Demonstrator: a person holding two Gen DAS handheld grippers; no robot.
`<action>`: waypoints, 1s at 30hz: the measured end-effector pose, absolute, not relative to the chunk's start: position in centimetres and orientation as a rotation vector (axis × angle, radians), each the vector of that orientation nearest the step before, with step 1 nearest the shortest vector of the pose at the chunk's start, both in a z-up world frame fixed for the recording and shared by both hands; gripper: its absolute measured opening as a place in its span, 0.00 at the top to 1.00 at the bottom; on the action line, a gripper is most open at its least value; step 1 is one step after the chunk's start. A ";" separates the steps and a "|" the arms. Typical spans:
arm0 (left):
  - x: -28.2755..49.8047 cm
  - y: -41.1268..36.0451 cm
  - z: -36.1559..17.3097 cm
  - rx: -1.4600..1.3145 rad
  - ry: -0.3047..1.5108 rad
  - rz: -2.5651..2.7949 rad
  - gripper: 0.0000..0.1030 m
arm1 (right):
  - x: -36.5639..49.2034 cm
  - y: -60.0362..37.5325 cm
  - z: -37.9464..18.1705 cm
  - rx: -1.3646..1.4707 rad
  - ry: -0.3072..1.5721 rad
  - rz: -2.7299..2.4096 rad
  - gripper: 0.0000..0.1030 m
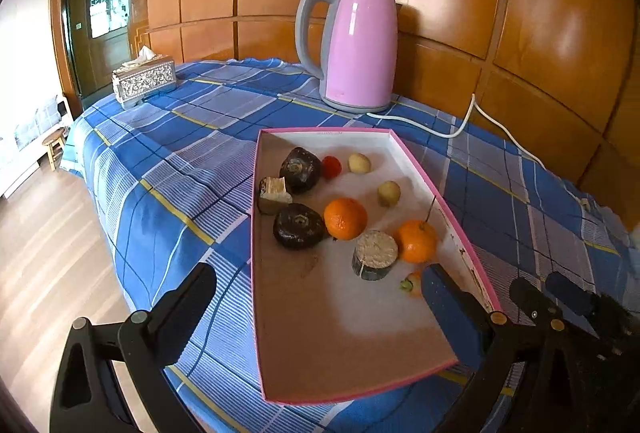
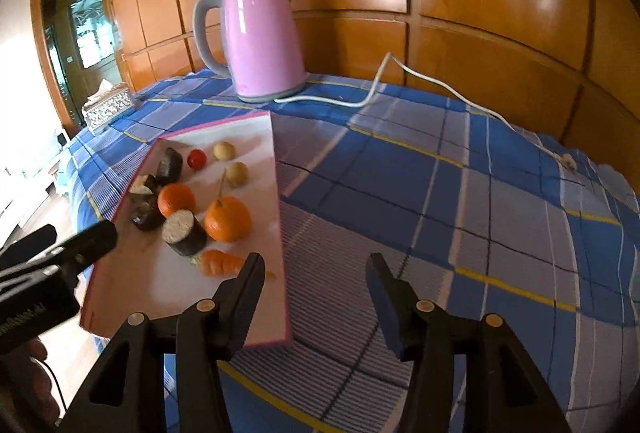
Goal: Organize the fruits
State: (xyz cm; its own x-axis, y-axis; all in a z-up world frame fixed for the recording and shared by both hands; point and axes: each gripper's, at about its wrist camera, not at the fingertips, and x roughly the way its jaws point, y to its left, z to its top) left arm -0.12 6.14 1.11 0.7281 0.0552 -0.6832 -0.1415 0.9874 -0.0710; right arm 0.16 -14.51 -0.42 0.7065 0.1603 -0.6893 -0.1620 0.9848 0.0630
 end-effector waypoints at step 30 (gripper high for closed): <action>-0.3 5.4 1.5 -0.063 0.724 0.163 0.00 | -1.0 -14.0 0.1 -0.044 0.725 0.158 0.48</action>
